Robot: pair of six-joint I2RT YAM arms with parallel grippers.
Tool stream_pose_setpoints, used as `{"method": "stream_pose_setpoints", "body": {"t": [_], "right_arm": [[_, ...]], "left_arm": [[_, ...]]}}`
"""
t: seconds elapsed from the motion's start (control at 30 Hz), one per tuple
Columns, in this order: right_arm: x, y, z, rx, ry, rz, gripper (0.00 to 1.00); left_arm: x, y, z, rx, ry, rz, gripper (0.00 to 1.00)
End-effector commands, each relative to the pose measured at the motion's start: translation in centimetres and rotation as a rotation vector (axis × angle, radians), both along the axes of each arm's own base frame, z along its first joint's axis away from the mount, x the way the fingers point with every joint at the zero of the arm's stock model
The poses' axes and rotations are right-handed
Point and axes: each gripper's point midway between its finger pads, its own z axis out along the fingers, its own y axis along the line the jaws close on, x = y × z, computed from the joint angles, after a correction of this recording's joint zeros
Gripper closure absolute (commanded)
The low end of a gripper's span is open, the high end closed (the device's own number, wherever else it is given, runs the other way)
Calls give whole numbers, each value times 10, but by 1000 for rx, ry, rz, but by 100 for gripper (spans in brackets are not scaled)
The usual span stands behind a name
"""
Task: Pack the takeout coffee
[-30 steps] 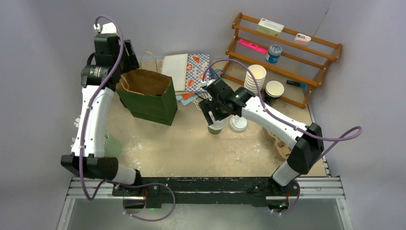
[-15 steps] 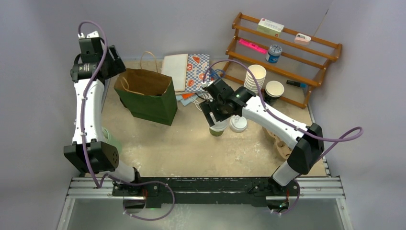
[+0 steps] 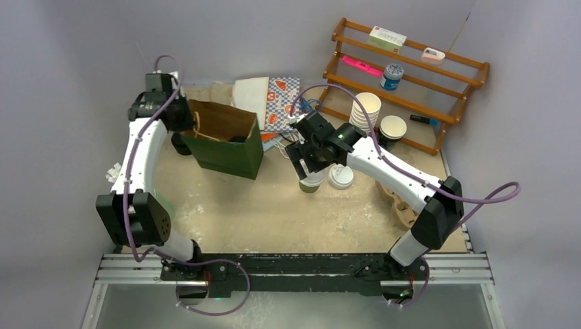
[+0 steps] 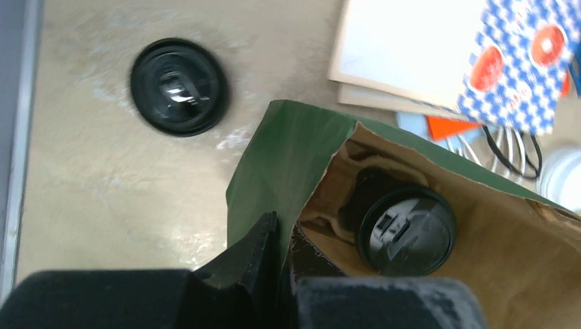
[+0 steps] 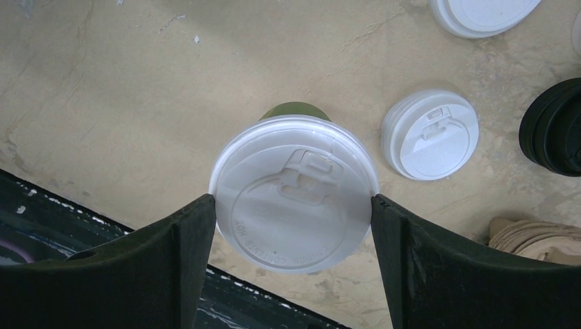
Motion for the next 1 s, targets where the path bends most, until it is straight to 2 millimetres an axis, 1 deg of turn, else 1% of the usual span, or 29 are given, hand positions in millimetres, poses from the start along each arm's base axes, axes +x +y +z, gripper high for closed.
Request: {"method": "stream_pose_setpoints", "body": {"t": [0.0,0.03,0.07,0.2,0.27,0.3,0.47,0.5,0.57,0.63,0.7,0.77,0.87,0.9,0.97], "right_arm": [[3,-3,15,2,-44,-5,17],[3,-4,15,2,-47,-8,17],[3,-4,15,4,-49,-10,17],[2,-10,15,1,-62,-27,18],[0,-17,14,-13,-70,-47,18],[-1,-21,15,-21,-75,-56,18],[-16,-47,13,-25,-109,-103,18],[-19,-51,12,-18,-120,-107,18],[-23,-57,12,-1,-140,-112,19],[-24,-58,14,9,-150,-112,19],[-24,-57,17,12,-150,-111,19],[-21,-55,23,16,-161,-111,19],[-14,-51,35,31,-194,-105,19],[-12,-50,39,33,-203,-104,19],[-8,-48,45,31,-218,-100,19]], "left_arm": [[9,-62,44,68,-173,-248,99],[6,-75,51,41,-217,-304,100],[1,-84,58,19,-260,-344,100],[-25,-114,81,-46,-419,-495,100],[-38,-127,89,-57,-471,-563,100],[-44,-132,88,-57,-482,-592,100],[-68,-142,94,-16,-551,-676,100],[-73,-143,96,-10,-575,-687,100],[-79,-143,95,-7,-589,-692,100],[-79,-144,86,-26,-550,-693,100],[-77,-144,77,-52,-480,-676,100],[-74,-144,72,-75,-404,-643,100],[-67,-148,78,-143,-311,-590,100],[-64,-150,89,-161,-300,-568,100],[-64,-157,90,-219,-229,-542,100]]}}
